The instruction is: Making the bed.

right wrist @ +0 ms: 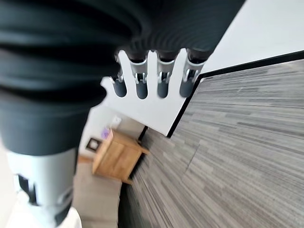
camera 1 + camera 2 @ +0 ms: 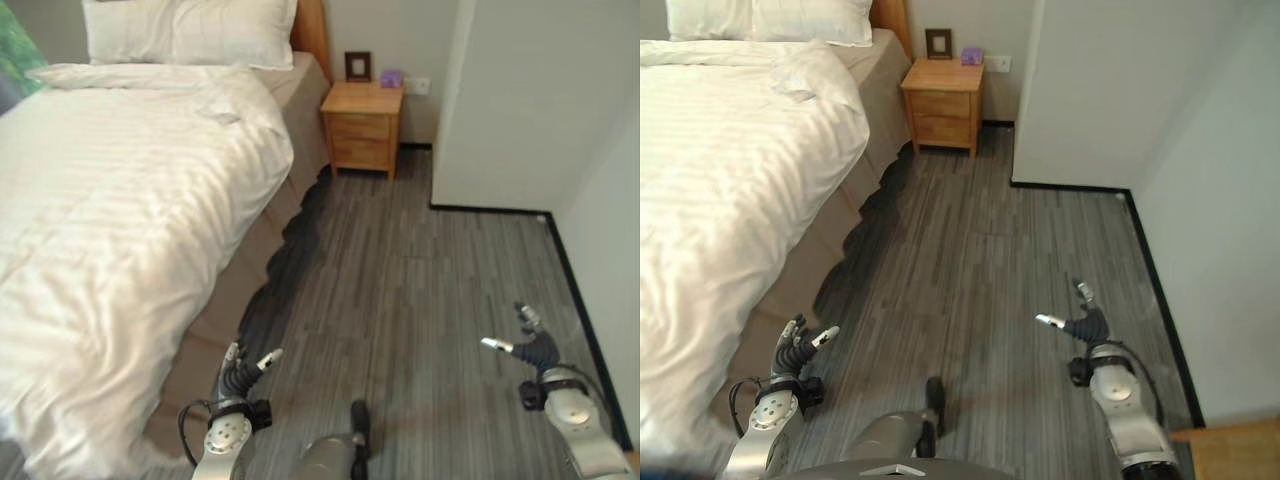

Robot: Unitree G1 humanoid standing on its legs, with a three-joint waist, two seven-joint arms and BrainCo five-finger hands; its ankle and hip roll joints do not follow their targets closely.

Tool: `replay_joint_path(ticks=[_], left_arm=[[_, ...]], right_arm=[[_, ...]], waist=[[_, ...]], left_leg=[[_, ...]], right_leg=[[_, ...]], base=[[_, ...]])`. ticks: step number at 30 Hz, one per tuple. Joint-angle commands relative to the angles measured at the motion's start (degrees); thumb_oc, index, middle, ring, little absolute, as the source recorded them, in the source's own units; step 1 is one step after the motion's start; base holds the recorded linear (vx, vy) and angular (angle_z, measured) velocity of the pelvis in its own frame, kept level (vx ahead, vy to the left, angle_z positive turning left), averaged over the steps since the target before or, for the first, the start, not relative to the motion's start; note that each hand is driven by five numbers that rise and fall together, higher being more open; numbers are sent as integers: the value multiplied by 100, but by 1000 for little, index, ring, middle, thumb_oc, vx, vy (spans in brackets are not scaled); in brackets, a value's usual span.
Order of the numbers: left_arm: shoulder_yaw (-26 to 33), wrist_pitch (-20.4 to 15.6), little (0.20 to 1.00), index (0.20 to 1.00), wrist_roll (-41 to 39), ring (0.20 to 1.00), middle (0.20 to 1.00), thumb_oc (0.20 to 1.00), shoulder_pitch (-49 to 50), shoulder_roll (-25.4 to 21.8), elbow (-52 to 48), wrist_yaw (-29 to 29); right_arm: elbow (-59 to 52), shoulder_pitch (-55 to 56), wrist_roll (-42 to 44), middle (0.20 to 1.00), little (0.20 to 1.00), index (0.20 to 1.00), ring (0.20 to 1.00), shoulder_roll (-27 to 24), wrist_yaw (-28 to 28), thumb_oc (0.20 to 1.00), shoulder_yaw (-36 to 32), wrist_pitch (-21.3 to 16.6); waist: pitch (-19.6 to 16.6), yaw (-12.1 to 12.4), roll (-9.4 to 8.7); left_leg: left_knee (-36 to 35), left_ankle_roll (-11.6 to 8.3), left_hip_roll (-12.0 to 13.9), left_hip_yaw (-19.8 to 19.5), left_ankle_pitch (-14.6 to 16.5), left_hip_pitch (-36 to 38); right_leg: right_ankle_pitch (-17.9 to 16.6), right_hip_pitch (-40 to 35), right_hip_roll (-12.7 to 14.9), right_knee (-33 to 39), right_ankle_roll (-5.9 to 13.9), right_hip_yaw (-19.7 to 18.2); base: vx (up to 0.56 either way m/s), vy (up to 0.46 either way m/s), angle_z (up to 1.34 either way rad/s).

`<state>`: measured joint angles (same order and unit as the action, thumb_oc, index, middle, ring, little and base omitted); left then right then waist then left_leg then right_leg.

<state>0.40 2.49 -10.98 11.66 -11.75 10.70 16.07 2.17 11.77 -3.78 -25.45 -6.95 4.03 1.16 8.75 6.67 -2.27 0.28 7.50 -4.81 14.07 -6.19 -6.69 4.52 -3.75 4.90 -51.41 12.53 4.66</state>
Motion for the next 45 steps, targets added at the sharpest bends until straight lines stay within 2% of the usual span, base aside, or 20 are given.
replay_joint_path(ticks=[1, 4, 6, 10, 12, 15, 17, 18, 21, 26, 28, 30, 31, 36, 38, 39, 41, 42, 44, 45], left_arm=[[12, -195, 1000, 1000, 94, 1000, 1000, 1000, -402, -510, -435, 152], [-66, -205, 1000, 1000, 46, 1000, 1000, 1000, -585, -621, -473, 160], [-80, -226, 1000, 1000, 3, 1000, 1000, 1000, -591, -602, -462, 154], [38, -178, 1000, 1000, 42, 1000, 1000, 1000, -630, -572, -338, 139], [107, -154, 1000, 1000, 200, 1000, 1000, 1000, -632, -561, -295, 149], [71, -219, 1000, 1000, 218, 1000, 1000, 1000, -598, -496, -280, 98], [21, -214, 1000, 1000, 162, 1000, 1000, 1000, -553, -407, -289, 104], [24, -271, 1000, 1000, -4, 1000, 1000, 1000, -567, -332, -313, 101], [46, -316, 1000, 1000, -252, 1000, 1000, 1000, -568, -284, -427, 105], [65, -328, 1000, 1000, -399, 1000, 1000, 1000, -584, -227, -424, 216], [142, -311, 1000, 1000, -281, 1000, 1000, 1000, -426, -132, -355, 209], [159, -283, 1000, 1000, -293, 1000, 1000, 1000, -364, -20, -188, 196], [172, -256, 1000, 1000, -345, 1000, 1000, 1000, -311, 53, -54, 176], [484, -216, 1000, 1000, -706, 1000, 1000, 1000, -7, 41, 228, 286], [542, -176, 1000, 1000, -776, 1000, 1000, 1000, 75, 54, 291, 321], [583, -158, 1000, 1000, -787, 1000, 1000, 1000, 78, 29, 321, 380], [625, -98, 1000, 1000, -788, 1000, 1000, 1000, 20, -127, 344, 474], [642, -95, 1000, 1000, -790, 1000, 1000, 1000, 14, -136, 341, 476], [614, -68, 1000, 1000, -741, 1000, 1000, 1000, -231, -358, 360, 596], [615, -67, 1000, 1000, -741, 1000, 1000, 1000, -236, -358, 361, 597]], right_arm=[[-115, -707, -299, 1000, 1000, 1000, 1000, -40, -99, 1000, -363, -255], [-299, -715, -204, 1000, 1000, 1000, 1000, 49, -218, 1000, -426, -270], [-285, -722, -100, 1000, 1000, 1000, 1000, 96, -234, 1000, -433, -279], [-262, -652, 9, 1000, 1000, 1000, 1000, 171, -293, 1000, -501, -265], [-280, -559, 107, 1000, 1000, 1000, 1000, 248, -249, 1000, -521, -241], [-218, -348, 83, 1000, 1000, 1000, 1000, 206, -198, 1000, -642, -238], [-125, -308, 116, 1000, 1000, 1000, 1000, 130, -226, 1000, -686, -210], [-40, -346, 202, 1000, 1000, 1000, 1000, 26, -189, 1000, -668, -227], [-70, -437, 421, 1000, 1000, 1000, 1000, -42, -185, 1000, -628, -245], [-80, -645, 647, 1000, 1000, 1000, 1000, 46, -283, 1000, -518, -275], [-72, -647, 475, 1000, 1000, 1000, 1000, -16, -212, 1000, -447, -251], [-95, -609, 321, 1000, 1000, 1000, 1000, -85, -187, 1000, -457, -214], [-107, -572, 364, 1000, 1000, 1000, 1000, -41, -183, 1000, -484, -187], [-65, -724, 419, 1000, 1000, 1000, 1000, 189, -48, 1000, -195, -122], [-100, -750, 325, 1000, 1000, 1000, 1000, 251, -20, 1000, -124, -82], [-76, -805, 247, 1000, 1000, 1000, 1000, 293, -4, 1000, -13, -72], [-78, -913, 162, 1000, 1000, 1000, 1000, 419, 18, 1000, 216, -87], [-76, -928, 160, 1000, 1000, 1000, 1000, 431, 18, 1000, 227, -90], [-159, -1070, 0, 1000, 1000, 1000, 1000, 473, -27, 1000, 368, -95], [-157, -1076, 0, 1000, 1000, 1000, 1000, 474, -28, 1000, 368, -95]], waist=[[268, -107, 268], [510, -504, 401], [503, -620, 338], [432, -962, 166], [374, -1108, 234], [187, -1295, 275], [188, -1315, 383], [190, -1273, 383], [359, -1093, 225], [542, -689, 272], [462, -537, 561], [436, -514, 608], [407, -530, 621], [190, -448, 597], [42, -378, 488], [-29, -329, 405], [-92, -136, 108], [-96, -126, 126], [53, -285, 106], [55, -288, 93]], left_leg=[[-454, -525, 557, -237, -71, 465], [-528, -688, 705, -563, 326, 1129], [-528, -778, 672, -678, 509, 1294], [-528, -1000, 612, -1027, 1030, 1870], [-528, -1141, 765, -1107, 1379, 2361], [-317, -1133, 820, -1415, 1709, 2886], [579, -1287, 847, -1474, 1447, 2747], [2172, -1488, 861, -1612, 515, 2238], [3584, -1548, 647, -1663, 207, 1527], [2354, -1322, 722, -715, 604, 363], [529, -1255, 808, -239, 165, 313], [-98, -1322, 932, 187, -266, 326], [-290, -1375, 1105, 859, -452, 155], [-250, -1258, 1397, 2127, -738, 351], [-377, -1179, 1207, 1979, -561, 488], [-395, -1105, 1105, 1948, -477, 542], [-445, -679, 646, 1672, 1, 802], [-411, -616, 713, 1834, -87, 739], [-507, -404, 588, 1522, 258, 1153], [-503, -396, 574, 1521, 262, 1144]], right_leg=[[-1345, -63, 397, 1051, 47, -285], [-461, 894, 730, 1710, -349, 354], [-402, 1042, 605, 2579, -376, 445], [-781, 1272, 253, 5245, -224, 306], [-1150, 1834, 291, 5641, -47, 553], [-1295, 1551, 199, 5411, -174, 302], [-1318, 1353, 204, 5340, -337, 371], [-1187, 957, 174, 5321, -605, 458], [-1032, 472, 224, 5484, -798, 485], [-654, -174, 234, 5641, -701, 419], [-313, -569, 19, 5641, -623, 423], [-104, -881, -7, 5641, -642, 534], [45, -1146, -2, 5622, -660, 718], [547, -1736, -85, 5241, -660, 1199], [694, -1866, 73, 5031, -546, 1320], [621, -1840, 191, 4821, -464, 1413], [-492, -1379, 738, 3202, 4, 1406], [-561, -1317, 718, 3200, -38, 1456], [-1672, -618, 973, 1655, 145, 1154], [-1655, -595, 993, 1617, 148, 1148]], base=[[588, 104, 33], [519, -64, 81], [455, -170, 105], [580, -216, 72], [815, -305, 66], [629, -239, 52], [520, -294, 28], [393, -314, -9], [353, -352, -12], [461, -170, -21], [602, 63, -43], [537, 28, -37], [511, 24, -16], [465, 30, 35], [386, 107, 79], [462, 205, 85], [345, 195, 90], [93, 112, 88], [239, 121, 103], [359, 52, 187]])
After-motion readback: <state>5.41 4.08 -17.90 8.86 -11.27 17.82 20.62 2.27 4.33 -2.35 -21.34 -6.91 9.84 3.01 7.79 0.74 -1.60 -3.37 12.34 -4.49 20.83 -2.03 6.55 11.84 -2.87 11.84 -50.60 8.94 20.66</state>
